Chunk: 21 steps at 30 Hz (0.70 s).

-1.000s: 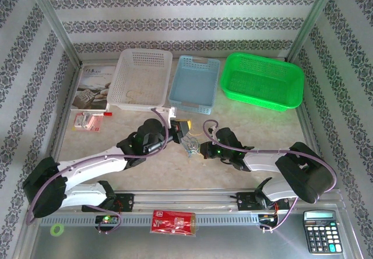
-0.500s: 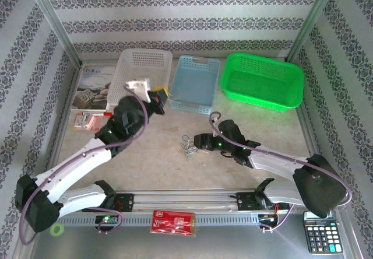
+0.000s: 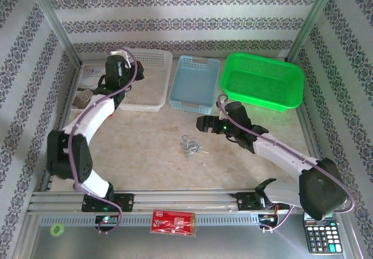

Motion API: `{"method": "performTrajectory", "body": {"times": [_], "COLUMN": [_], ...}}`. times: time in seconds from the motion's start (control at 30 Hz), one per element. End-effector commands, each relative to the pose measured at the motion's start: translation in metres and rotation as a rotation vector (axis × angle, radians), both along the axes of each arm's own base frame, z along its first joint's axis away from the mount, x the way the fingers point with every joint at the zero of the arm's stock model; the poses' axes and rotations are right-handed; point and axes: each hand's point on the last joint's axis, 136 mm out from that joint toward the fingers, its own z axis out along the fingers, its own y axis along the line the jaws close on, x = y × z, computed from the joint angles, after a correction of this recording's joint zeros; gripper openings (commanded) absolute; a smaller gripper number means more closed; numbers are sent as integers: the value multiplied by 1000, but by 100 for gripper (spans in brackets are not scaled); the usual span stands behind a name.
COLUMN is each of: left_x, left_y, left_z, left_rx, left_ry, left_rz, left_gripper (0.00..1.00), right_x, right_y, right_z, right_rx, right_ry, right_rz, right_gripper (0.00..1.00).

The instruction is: Untangle the cables

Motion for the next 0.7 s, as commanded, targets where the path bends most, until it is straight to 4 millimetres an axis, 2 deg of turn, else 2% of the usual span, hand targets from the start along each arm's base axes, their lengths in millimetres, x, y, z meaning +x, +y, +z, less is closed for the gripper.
{"method": "performTrajectory", "body": {"times": [0.0,0.17,0.27,0.33,0.5,0.67], "left_x": [21,55,69,73,71,52], "left_y": [-7,-5,-2,1,-1,-3], "left_z": [-10,-40,-51,-52,-36,-14], "left_rx": [-12,32,49,52,51,26], "left_ry": [37,102,124,135,112,80], "left_rz": [-46,-32,-25,-18,-31,-43], "left_gripper": [7,29,48,56,71,84], "right_x": [14,26,25,23,15,5], "right_y": [-16,-30,-28,-24,-15,-5], "right_z": [-5,-4,2,7,14,17], "right_rx": [-118,-148,-116,-87,-21,18], "right_ry": [-3,-22,-32,-43,-60,-58], "right_rz": [-64,-165,-135,-105,-32,39], "right_gripper": [98,98,98,98,98,98]}}
